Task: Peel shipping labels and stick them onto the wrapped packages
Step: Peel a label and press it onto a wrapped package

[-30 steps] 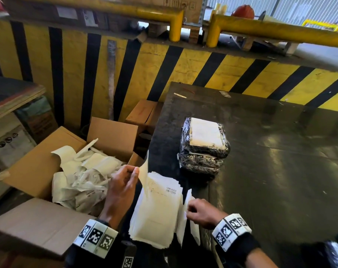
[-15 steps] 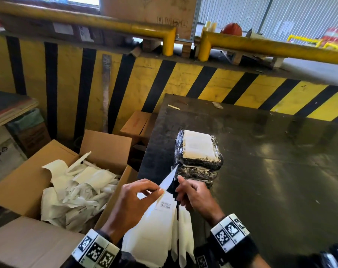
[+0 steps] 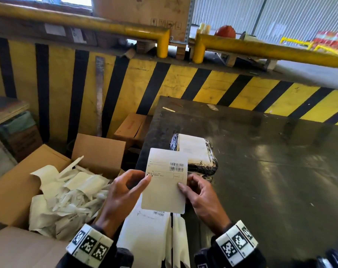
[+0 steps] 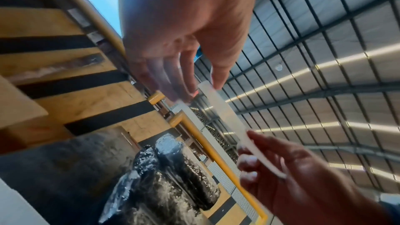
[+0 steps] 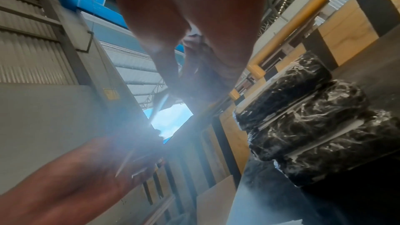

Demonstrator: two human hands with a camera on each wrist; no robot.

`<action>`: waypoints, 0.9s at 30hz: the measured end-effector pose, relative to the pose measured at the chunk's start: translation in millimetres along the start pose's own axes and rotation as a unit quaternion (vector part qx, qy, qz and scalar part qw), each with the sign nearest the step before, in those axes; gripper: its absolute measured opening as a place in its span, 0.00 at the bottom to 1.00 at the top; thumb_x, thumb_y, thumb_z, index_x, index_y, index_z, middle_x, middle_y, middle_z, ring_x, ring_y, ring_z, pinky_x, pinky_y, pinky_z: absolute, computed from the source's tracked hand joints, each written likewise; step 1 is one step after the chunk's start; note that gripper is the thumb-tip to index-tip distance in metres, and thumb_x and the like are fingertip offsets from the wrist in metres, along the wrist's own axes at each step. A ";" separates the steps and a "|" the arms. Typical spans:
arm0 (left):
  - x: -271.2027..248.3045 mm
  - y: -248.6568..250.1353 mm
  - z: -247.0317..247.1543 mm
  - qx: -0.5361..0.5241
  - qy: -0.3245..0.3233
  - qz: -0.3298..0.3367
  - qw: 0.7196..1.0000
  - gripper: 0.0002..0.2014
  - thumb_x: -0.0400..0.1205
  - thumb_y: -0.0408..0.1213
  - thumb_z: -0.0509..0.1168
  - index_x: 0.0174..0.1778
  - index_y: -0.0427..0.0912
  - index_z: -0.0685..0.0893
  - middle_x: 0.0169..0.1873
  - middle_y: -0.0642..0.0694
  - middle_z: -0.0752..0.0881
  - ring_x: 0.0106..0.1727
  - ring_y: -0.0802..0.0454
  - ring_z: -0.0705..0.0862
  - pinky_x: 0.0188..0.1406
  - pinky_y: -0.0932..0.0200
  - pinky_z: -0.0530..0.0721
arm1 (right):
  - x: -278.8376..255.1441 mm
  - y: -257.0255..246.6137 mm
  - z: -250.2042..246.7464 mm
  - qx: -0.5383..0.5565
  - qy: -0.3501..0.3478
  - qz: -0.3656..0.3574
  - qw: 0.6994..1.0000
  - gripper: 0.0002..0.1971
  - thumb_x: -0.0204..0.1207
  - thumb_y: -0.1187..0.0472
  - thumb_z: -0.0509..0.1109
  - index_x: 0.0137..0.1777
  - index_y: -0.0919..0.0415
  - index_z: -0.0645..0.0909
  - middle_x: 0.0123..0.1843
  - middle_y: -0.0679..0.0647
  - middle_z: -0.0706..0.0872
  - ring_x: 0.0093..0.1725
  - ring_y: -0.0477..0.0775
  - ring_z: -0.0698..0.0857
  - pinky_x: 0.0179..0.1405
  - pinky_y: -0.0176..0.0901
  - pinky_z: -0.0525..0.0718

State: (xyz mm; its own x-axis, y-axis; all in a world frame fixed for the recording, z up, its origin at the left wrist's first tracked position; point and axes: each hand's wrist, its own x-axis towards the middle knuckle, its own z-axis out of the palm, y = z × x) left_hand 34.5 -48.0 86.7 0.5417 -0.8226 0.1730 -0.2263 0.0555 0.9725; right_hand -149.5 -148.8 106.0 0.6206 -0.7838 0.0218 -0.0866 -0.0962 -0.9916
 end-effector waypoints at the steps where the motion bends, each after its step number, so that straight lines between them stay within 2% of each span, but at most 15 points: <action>1: 0.8 0.6 2.0 -0.011 -0.019 -0.007 1.000 0.12 0.75 0.46 0.69 0.46 0.41 0.87 0.42 0.46 0.91 0.45 0.51 0.90 0.42 0.54 0.89 | 0.5 1.3 -3.5 -0.003 -0.005 0.005 1.000 0.06 0.79 0.62 0.67 0.52 0.63 0.83 0.51 0.59 0.89 0.53 0.57 0.87 0.53 0.53 0.88; 4: 1.6 -0.8 11.7 -0.023 -0.051 -0.018 0.998 0.08 0.79 0.38 0.69 0.43 0.36 0.86 0.40 0.43 0.91 0.43 0.49 0.91 0.39 0.58 0.88 | 7.6 12.0 -13.5 -0.024 0.013 0.017 0.999 0.09 0.80 0.59 0.66 0.48 0.64 0.84 0.49 0.55 0.90 0.50 0.54 0.89 0.53 0.54 0.88; 6: 8.8 -1.8 21.1 -0.011 -0.065 -0.033 0.997 0.07 0.80 0.38 0.68 0.43 0.37 0.85 0.40 0.44 0.91 0.44 0.49 0.91 0.40 0.57 0.90 | 16.7 19.3 -20.9 -0.051 0.042 0.023 0.998 0.12 0.81 0.57 0.64 0.44 0.64 0.85 0.46 0.54 0.91 0.48 0.54 0.89 0.53 0.56 0.87; 10: 43.4 2.9 45.1 0.003 -0.073 -0.055 0.996 0.07 0.79 0.38 0.69 0.41 0.38 0.86 0.40 0.45 0.92 0.44 0.51 0.91 0.42 0.53 0.91 | 45.6 28.4 -46.2 -0.100 0.097 0.016 0.990 0.16 0.81 0.56 0.64 0.40 0.68 0.84 0.42 0.61 0.90 0.45 0.63 0.87 0.49 0.59 0.86; 12: 66.6 5.9 58.6 0.011 -0.076 -0.058 0.995 0.08 0.79 0.38 0.69 0.41 0.37 0.86 0.40 0.44 0.92 0.43 0.50 0.91 0.42 0.48 0.91 | 67.0 28.8 -61.5 -0.105 0.116 0.010 0.988 0.16 0.81 0.57 0.65 0.39 0.70 0.83 0.41 0.63 0.90 0.40 0.60 0.87 0.43 0.51 0.86; 14: 91.1 5.6 71.3 0.027 -0.068 -0.063 0.995 0.08 0.79 0.40 0.71 0.39 0.38 0.87 0.38 0.43 0.92 0.41 0.44 0.91 0.41 0.43 0.90 | 89.0 28.6 -75.4 -0.116 0.128 0.017 0.985 0.16 0.80 0.59 0.66 0.37 0.71 0.83 0.37 0.59 0.90 0.35 0.50 0.83 0.36 0.39 0.81; 16: 116.8 3.6 85.2 0.033 -0.060 -0.080 0.994 0.08 0.78 0.39 0.72 0.37 0.37 0.88 0.36 0.43 0.92 0.39 0.44 0.91 0.41 0.43 0.90 | 112.3 31.0 -89.6 -0.146 0.138 0.030 0.979 0.18 0.80 0.58 0.65 0.36 0.72 0.81 0.34 0.60 0.88 0.33 0.48 0.78 0.32 0.40 0.75; 18: 138.8 1.9 96.7 0.041 -0.056 -0.099 0.993 0.09 0.77 0.38 0.72 0.36 0.36 0.88 0.37 0.43 0.92 0.37 0.48 0.91 0.40 0.48 0.90 | 132.9 34.3 -100.1 -0.160 0.145 0.043 0.976 0.18 0.80 0.57 0.65 0.36 0.72 0.81 0.34 0.64 0.88 0.32 0.49 0.77 0.31 0.41 0.74; 21: 164.5 -3.8 107.9 0.067 -0.047 -0.117 0.990 0.09 0.77 0.39 0.73 0.34 0.38 0.88 0.35 0.43 0.91 0.33 0.49 0.89 0.36 0.51 0.88 | 158.7 39.8 -110.0 -0.172 0.142 0.064 0.973 0.18 0.80 0.57 0.65 0.35 0.73 0.81 0.31 0.57 0.86 0.28 0.48 0.76 0.27 0.38 0.74; 23: 175.6 -9.3 111.9 0.078 -0.044 -0.131 0.987 0.09 0.76 0.39 0.73 0.32 0.38 0.88 0.35 0.43 0.91 0.33 0.50 0.89 0.35 0.53 0.87 | 170.6 44.0 -114.2 -0.187 0.130 0.076 0.971 0.20 0.80 0.57 0.66 0.31 0.72 0.77 0.28 0.56 0.80 0.26 0.50 0.74 0.25 0.39 0.71; 25: 179.9 -13.3 115.3 0.093 -0.037 -0.140 0.985 0.11 0.76 0.39 0.73 0.30 0.38 0.88 0.34 0.44 0.91 0.35 0.50 0.89 0.34 0.53 0.87 | 176.0 47.7 -116.7 -0.204 0.117 0.090 0.968 0.18 0.80 0.58 0.66 0.29 0.65 0.75 0.26 0.56 0.75 0.25 0.51 0.70 0.22 0.39 0.65; 27: 179.9 -15.6 118.0 0.105 -0.029 -0.139 0.984 0.12 0.75 0.39 0.74 0.29 0.37 0.88 0.34 0.45 0.91 0.36 0.49 0.90 0.34 0.51 0.88 | 178.2 50.8 -118.3 -0.204 0.108 0.100 0.968 0.19 0.79 0.59 0.66 0.29 0.68 0.76 0.25 0.55 0.75 0.25 0.50 0.69 0.22 0.40 0.63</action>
State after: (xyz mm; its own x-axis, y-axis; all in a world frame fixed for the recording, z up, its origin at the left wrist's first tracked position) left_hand 40.0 -263.7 84.3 0.5605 -0.8207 -0.1108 -0.2416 -0.2899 0.9261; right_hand -135.4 -365.9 74.5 0.3866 -0.9172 -0.0966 -0.5157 -0.1281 -0.8471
